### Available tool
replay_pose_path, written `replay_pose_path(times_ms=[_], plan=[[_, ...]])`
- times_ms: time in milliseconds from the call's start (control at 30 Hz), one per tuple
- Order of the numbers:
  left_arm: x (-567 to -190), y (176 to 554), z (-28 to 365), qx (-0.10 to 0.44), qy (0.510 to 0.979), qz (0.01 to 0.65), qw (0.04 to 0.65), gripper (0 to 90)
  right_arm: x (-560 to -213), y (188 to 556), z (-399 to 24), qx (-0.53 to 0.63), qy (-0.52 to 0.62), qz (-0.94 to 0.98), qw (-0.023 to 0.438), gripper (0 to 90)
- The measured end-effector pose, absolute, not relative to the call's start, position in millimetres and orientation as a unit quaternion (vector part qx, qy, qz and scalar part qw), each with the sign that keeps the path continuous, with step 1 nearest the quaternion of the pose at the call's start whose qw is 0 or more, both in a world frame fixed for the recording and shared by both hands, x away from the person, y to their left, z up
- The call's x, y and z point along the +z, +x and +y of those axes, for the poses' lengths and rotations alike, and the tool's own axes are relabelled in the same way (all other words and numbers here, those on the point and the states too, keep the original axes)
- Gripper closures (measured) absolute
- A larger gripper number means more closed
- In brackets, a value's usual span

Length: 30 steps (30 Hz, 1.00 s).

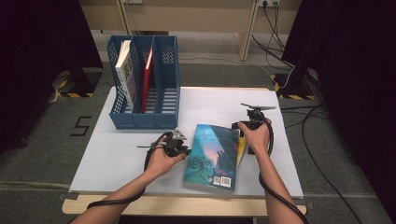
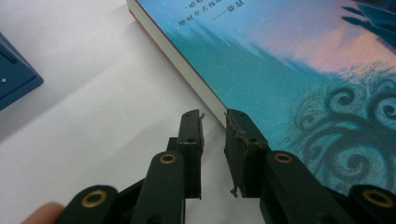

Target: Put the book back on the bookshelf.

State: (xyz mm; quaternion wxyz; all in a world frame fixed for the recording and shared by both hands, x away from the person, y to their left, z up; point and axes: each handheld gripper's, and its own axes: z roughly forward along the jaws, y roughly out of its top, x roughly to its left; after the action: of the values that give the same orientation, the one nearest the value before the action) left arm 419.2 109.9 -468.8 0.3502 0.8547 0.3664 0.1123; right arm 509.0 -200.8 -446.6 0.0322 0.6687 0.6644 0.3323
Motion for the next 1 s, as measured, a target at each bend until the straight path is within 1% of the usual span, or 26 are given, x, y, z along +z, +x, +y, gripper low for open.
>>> replay_pose_path(times_ms=[133,167,433,533,633,800,867,1000], plan=[[-469,420,110,0.110,0.854,0.368,0.350,75.1,-454,509,-203,0.333,0.667,0.666,0.004,46.0],[-469,420,110,0.110,0.854,0.368,0.350,74.9,-456,509,-203,0.333,0.670,0.664,-0.001,43.9],[-469,420,110,0.112,0.854,0.368,0.351,73.9,-466,512,-206,0.362,0.672,0.644,-0.039,41.2],[-469,420,110,0.113,0.854,0.368,0.350,73.6,-470,513,-203,0.371,0.674,0.635,-0.068,38.2],[-469,420,110,0.114,0.855,0.367,0.349,73.4,-473,513,-203,0.378,0.670,0.635,-0.070,37.6],[-469,420,110,0.117,0.855,0.367,0.347,73.5,-471,513,-203,0.371,0.668,0.641,-0.065,40.7],[-469,419,110,0.118,0.855,0.367,0.346,73.6,-469,513,-203,0.370,0.670,0.640,-0.061,43.9],[-469,418,110,0.124,0.859,0.364,0.339,74.2,-460,511,-202,0.359,0.661,0.657,-0.037,52.8]])
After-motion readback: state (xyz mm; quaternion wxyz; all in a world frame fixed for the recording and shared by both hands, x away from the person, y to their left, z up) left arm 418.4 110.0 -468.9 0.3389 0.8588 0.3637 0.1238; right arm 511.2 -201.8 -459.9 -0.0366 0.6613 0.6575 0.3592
